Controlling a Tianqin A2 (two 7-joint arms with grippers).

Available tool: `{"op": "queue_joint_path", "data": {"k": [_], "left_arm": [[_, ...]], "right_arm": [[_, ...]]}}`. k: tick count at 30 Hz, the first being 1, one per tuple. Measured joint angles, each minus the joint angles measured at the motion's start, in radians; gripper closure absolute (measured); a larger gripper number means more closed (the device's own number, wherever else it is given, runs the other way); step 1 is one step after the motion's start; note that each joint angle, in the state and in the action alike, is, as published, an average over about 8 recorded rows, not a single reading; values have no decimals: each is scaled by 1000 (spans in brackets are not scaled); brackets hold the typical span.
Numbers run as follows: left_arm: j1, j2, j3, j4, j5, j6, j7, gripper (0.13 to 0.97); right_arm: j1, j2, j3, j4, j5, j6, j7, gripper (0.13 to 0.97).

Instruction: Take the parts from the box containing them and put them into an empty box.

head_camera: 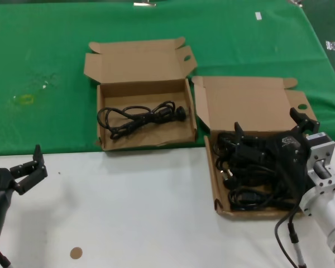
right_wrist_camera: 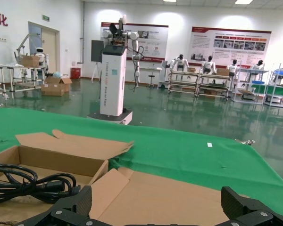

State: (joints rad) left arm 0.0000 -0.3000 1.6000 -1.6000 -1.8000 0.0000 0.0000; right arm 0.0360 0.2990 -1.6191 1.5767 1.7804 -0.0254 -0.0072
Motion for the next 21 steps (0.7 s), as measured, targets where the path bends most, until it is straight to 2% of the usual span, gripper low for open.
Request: {"op": "queue_joint_path", "data": {"k": [21], "left_arm": [[0,0,0,0,0,0,0,132]], "right_arm": [[0,0,0,0,0,0,0,129]]}}
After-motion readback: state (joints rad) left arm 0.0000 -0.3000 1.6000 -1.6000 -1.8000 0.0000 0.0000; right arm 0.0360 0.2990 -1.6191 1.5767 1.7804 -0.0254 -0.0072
